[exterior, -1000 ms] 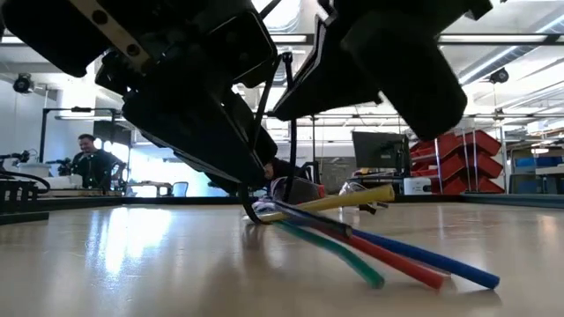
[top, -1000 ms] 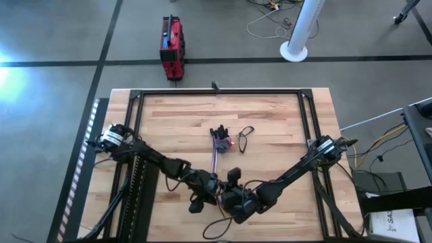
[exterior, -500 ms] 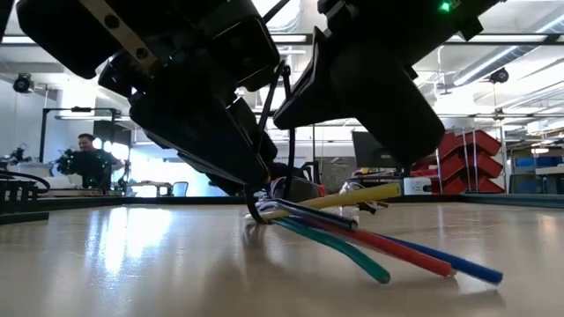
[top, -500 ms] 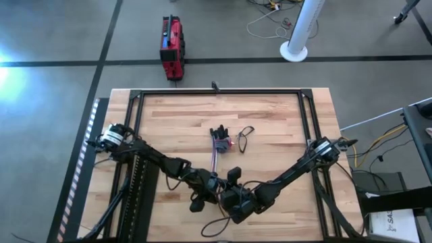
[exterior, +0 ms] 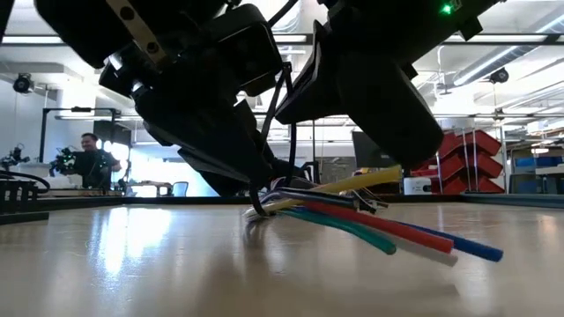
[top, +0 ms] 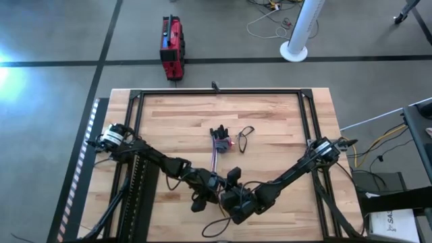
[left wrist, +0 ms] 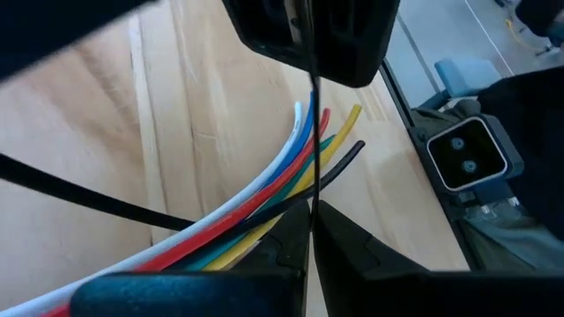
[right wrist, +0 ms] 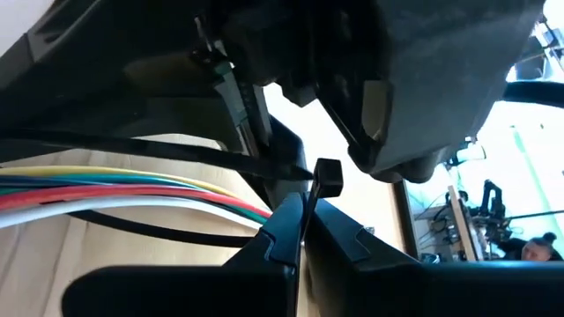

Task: Ziptie cables
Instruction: Wrap the cable wires together using a black zip tie

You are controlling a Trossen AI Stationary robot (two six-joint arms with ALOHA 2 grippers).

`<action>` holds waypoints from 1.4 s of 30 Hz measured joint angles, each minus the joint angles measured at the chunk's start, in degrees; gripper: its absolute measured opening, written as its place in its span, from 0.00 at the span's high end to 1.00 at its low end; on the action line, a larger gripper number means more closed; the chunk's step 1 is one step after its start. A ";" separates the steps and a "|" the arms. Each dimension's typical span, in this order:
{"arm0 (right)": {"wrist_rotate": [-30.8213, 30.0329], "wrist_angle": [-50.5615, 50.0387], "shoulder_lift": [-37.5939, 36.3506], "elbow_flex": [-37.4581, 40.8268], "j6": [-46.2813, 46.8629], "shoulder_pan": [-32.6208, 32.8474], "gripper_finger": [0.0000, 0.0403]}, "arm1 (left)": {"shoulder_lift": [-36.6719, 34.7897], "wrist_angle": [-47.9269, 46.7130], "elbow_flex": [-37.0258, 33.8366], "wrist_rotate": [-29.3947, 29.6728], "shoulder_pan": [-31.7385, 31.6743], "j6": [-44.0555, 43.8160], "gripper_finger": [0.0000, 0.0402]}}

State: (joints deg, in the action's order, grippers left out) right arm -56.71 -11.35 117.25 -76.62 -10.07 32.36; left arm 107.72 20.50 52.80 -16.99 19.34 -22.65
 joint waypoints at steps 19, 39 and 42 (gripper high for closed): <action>1.45 -0.44 0.00 0.00 -2.23 0.50 1.00 | 0.00 4.18 0.00 1.50 -0.78 -5.43 1.00; -6.39 -5.84 0.07 0.00 -6.61 0.63 1.00 | 0.00 4.24 0.00 -0.38 -4.25 -9.69 1.00; -9.36 -6.40 0.07 0.00 -8.62 0.66 1.00 | 0.00 4.33 0.00 -0.45 -4.23 -10.08 1.00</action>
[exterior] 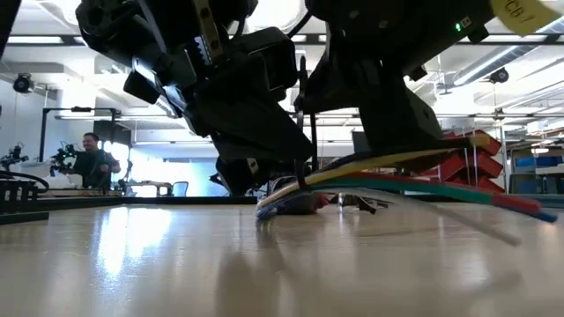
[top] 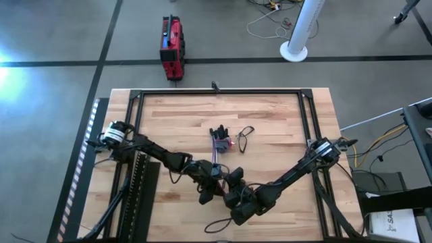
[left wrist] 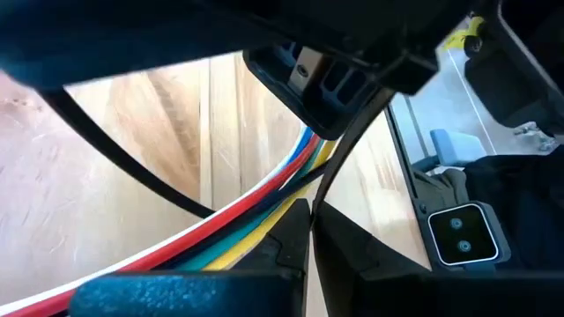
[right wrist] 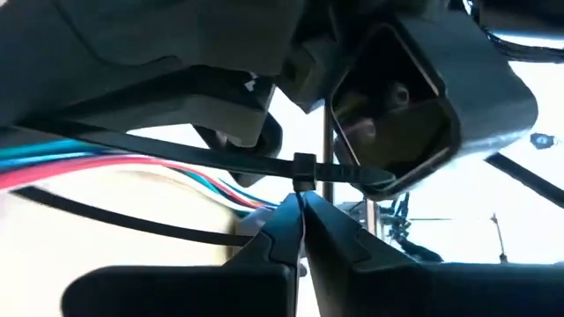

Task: Ziptie cables
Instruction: Wrap the cable wires together using a black zip tie

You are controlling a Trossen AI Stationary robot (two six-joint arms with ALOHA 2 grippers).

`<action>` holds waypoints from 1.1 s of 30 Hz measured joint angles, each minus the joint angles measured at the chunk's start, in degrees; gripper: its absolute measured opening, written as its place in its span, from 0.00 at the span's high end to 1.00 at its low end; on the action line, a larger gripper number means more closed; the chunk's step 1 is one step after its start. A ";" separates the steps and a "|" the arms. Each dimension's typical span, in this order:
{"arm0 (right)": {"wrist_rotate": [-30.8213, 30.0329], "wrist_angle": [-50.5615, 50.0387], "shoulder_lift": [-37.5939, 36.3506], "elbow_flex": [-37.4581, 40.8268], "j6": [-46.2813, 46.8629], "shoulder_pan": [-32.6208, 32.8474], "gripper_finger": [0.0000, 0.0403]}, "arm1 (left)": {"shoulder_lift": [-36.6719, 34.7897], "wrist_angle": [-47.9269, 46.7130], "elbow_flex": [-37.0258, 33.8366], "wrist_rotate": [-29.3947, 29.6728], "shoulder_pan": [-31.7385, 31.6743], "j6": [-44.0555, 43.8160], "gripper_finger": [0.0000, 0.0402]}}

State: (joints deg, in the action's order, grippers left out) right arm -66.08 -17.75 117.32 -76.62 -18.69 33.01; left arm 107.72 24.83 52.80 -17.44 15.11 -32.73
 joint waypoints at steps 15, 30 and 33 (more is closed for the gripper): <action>-0.13 0.44 3.53 0.00 -3.57 0.28 1.00 | 0.00 -0.32 0.00 -0.29 -1.16 -0.88 1.00; -1.04 0.47 3.61 0.00 -4.78 1.51 1.00 | 0.00 -0.42 0.00 -1.37 -2.23 -0.88 1.00; -0.97 0.46 3.61 0.00 -4.42 1.51 1.00 | 0.00 -0.43 0.00 -1.37 -2.23 -0.88 1.00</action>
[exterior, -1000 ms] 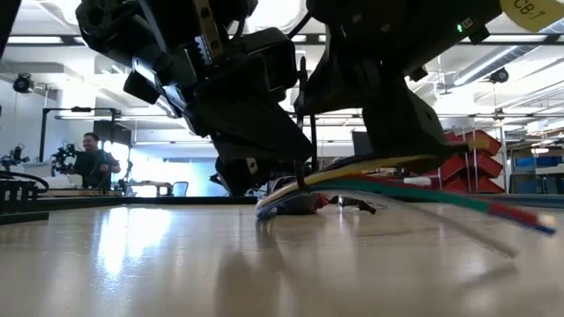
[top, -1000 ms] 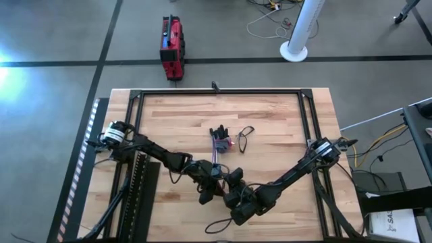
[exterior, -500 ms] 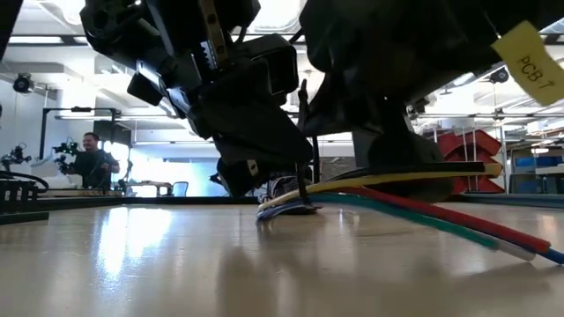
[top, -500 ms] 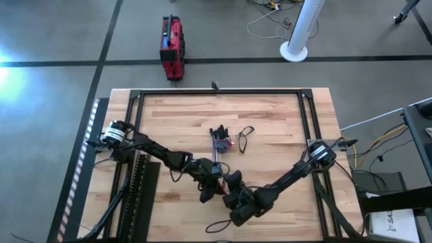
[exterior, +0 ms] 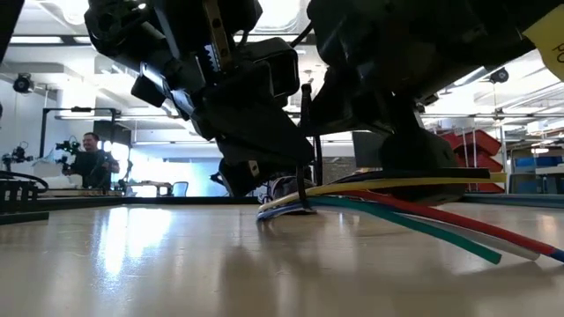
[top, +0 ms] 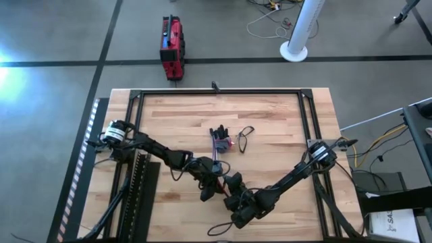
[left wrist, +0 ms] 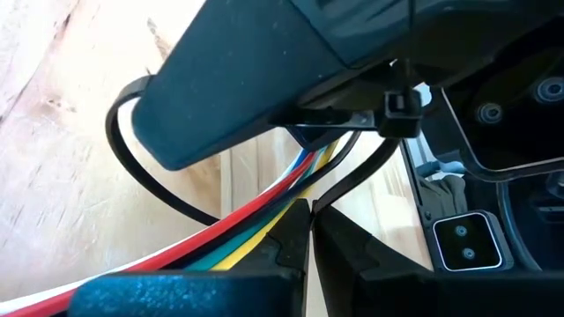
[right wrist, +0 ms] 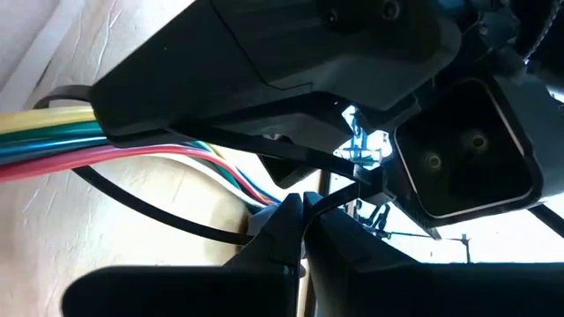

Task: Ziptie cables
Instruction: Wrap the cable wires together using a black zip tie

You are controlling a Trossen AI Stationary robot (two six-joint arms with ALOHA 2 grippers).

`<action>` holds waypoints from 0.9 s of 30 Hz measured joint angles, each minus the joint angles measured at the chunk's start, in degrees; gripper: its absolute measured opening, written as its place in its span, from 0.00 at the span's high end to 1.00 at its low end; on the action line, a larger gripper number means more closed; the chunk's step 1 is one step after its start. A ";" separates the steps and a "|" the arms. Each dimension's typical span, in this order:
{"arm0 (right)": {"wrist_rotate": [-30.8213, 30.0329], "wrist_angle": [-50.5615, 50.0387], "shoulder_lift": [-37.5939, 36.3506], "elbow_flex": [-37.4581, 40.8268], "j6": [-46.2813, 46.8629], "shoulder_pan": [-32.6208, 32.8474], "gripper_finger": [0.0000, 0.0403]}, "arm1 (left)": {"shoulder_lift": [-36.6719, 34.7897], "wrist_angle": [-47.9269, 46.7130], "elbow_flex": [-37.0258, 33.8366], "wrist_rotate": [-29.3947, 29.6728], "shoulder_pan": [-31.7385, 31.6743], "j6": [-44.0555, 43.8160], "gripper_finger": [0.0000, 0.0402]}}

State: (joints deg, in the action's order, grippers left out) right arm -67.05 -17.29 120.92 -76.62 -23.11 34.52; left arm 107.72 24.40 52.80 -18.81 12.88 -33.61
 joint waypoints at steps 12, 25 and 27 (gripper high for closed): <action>0.15 -0.01 0.04 0.00 1.55 0.00 1.00 | -0.17 -0.63 0.00 3.05 -0.02 3.05 0.94; 0.31 -0.13 0.04 0.00 5.68 0.04 1.00 | -4.60 -5.53 -0.02 5.54 1.60 3.70 0.69; 0.50 -0.30 0.04 0.00 7.12 0.05 1.00 | -4.79 -6.08 -0.02 8.04 2.61 3.63 0.69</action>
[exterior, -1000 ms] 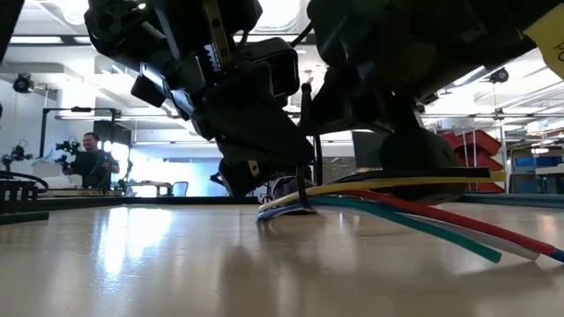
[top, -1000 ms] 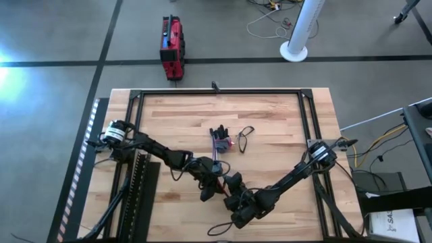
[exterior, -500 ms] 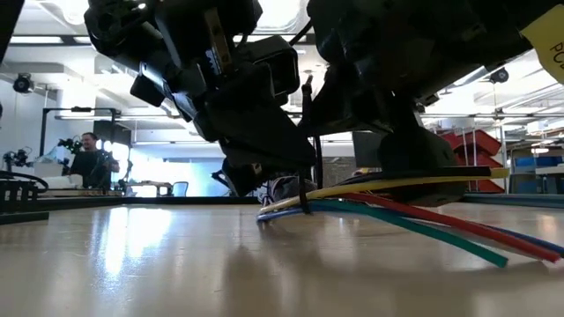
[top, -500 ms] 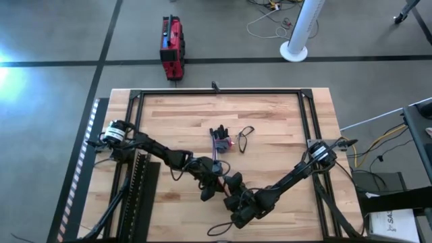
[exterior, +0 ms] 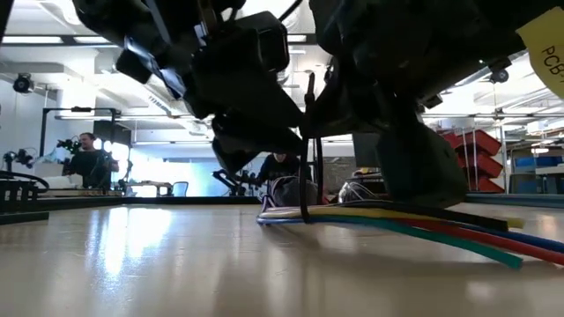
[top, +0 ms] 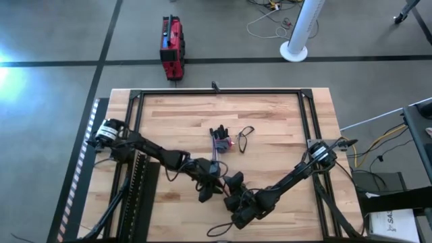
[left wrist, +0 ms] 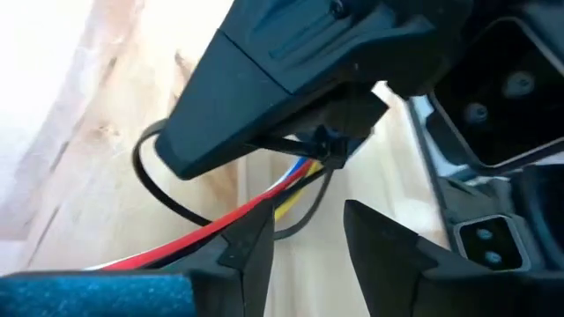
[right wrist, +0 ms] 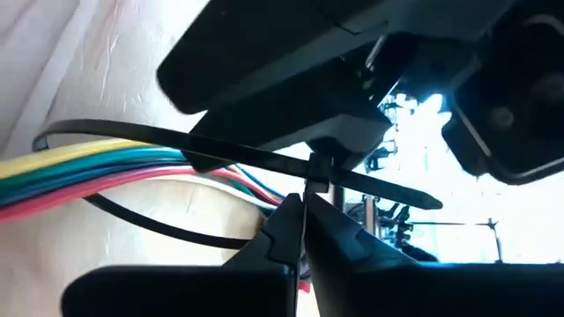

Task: Ziptie cables
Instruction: Wrap the cable wires together using a black zip tie

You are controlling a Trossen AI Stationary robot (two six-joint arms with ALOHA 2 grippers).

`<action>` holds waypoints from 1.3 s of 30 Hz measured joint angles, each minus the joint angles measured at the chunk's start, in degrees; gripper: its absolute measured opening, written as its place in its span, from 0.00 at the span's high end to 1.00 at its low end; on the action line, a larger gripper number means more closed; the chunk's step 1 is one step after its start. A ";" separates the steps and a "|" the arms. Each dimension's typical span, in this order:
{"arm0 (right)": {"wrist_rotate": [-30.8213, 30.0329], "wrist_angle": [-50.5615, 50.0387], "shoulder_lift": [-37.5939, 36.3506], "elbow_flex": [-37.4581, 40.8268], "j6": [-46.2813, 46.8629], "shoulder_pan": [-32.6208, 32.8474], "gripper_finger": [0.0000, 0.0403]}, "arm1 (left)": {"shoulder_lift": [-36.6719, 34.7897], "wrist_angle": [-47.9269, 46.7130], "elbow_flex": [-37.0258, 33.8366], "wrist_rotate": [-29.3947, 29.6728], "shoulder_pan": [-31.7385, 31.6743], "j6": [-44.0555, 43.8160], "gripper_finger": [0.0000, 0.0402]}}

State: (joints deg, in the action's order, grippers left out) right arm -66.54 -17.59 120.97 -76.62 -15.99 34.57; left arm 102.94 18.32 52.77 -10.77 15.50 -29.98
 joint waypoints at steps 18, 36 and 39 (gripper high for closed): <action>8.68 -3.26 0.01 0.00 13.44 0.04 1.00 | -0.87 1.55 0.00 38.29 12.61 -4.72 0.69; 8.70 -3.21 0.01 0.00 13.46 -0.09 1.00 | 3.90 11.92 0.03 47.28 14.33 -7.84 0.57; 8.70 -3.21 0.00 0.00 13.47 -0.09 1.00 | 4.41 12.03 0.56 47.35 14.33 -7.15 0.57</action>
State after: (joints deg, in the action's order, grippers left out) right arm -57.84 -20.80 120.97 -76.62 -2.52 34.48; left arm 107.35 30.35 53.34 36.58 29.82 -37.12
